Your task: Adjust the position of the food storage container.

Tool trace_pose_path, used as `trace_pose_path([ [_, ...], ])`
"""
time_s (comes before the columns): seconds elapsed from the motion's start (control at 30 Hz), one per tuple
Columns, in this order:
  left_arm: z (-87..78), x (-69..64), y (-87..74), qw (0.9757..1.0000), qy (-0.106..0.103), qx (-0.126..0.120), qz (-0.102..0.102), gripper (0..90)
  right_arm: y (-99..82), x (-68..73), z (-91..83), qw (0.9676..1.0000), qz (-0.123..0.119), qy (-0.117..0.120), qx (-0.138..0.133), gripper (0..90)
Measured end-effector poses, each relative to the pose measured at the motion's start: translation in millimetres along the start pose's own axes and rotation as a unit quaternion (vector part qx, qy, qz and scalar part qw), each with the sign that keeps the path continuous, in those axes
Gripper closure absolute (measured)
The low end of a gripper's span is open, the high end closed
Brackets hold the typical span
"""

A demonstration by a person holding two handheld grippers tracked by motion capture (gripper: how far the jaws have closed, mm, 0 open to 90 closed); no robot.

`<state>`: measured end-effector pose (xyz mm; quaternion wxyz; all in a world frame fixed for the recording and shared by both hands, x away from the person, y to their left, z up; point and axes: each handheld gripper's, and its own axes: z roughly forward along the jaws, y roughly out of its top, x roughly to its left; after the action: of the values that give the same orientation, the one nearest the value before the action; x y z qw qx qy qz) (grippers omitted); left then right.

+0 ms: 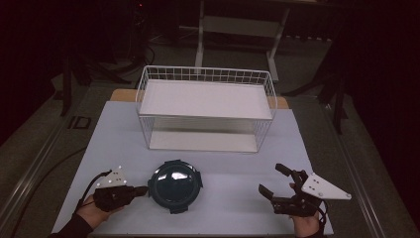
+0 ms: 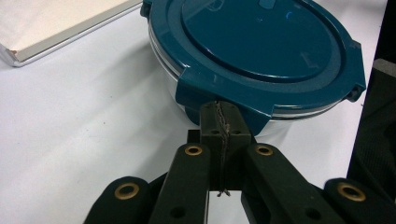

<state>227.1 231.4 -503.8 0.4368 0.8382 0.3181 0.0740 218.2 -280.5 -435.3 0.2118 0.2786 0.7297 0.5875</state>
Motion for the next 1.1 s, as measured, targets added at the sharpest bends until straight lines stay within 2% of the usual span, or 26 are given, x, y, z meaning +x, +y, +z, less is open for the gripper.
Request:
trace_pose_path([
  [0.17,1.0,0.1,1.7,1.0000,-0.002,0.003,-0.003,90.0,-0.3,0.5,1.3,1.0000,0.000,0.003,0.003,12.8],
  [0.47,10.8,-1.7,12.1,0.9999,-0.008,0.014,0.006,90.0,-1.3,-0.2,3.2,1.0000,0.003,0.004,0.003,12.8],
  [0.97,44.0,-10.0,38.8,0.9991,-0.021,0.022,0.031,90.0,-2.3,-0.5,3.8,1.0000,0.003,0.006,0.006,12.9],
  [1.1,52.9,-10.6,44.8,0.9992,-0.019,0.019,0.030,90.0,-2.7,-0.2,4.3,0.9999,0.002,0.009,0.008,12.9],
])
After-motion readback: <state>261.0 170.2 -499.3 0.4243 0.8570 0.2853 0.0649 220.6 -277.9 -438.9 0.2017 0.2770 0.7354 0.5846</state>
